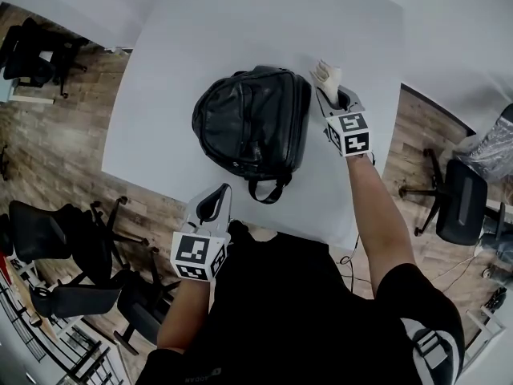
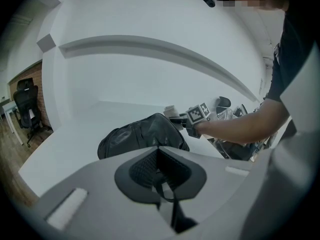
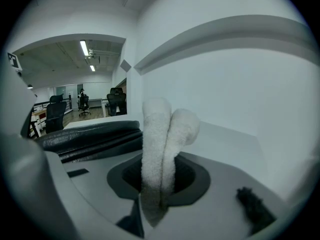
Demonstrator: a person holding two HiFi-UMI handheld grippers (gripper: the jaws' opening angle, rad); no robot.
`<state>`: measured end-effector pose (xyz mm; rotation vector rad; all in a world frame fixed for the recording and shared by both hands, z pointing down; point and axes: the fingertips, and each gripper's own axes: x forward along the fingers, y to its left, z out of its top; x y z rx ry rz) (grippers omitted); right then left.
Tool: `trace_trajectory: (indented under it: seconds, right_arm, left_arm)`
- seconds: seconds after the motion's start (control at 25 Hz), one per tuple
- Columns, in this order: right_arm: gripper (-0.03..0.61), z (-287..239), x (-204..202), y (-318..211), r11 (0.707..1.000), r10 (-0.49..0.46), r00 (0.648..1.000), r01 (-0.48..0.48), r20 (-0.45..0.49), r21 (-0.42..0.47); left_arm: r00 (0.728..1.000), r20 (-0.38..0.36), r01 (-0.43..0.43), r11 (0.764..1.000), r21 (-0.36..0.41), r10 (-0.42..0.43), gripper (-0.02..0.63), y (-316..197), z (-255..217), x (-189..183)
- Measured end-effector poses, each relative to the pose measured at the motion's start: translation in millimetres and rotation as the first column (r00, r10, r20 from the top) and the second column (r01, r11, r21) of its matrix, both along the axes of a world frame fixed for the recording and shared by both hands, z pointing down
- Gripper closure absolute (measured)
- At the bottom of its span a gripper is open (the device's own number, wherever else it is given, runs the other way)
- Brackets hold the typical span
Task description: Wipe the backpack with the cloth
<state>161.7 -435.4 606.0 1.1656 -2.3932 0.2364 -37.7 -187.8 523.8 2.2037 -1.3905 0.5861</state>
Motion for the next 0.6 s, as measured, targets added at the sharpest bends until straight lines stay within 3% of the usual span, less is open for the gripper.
trace_trajectory:
  seconds: [0.6]
  right_arm:
    - [0.492,-2.5,-8.9,31.3,1.000,-0.008,1.000,0.008,-0.019,-0.001]
  left_arm:
    - [0.999,-0.017,-0.031,0.999,0.015,0.031,0.607,2.1,-3.4,-1.9]
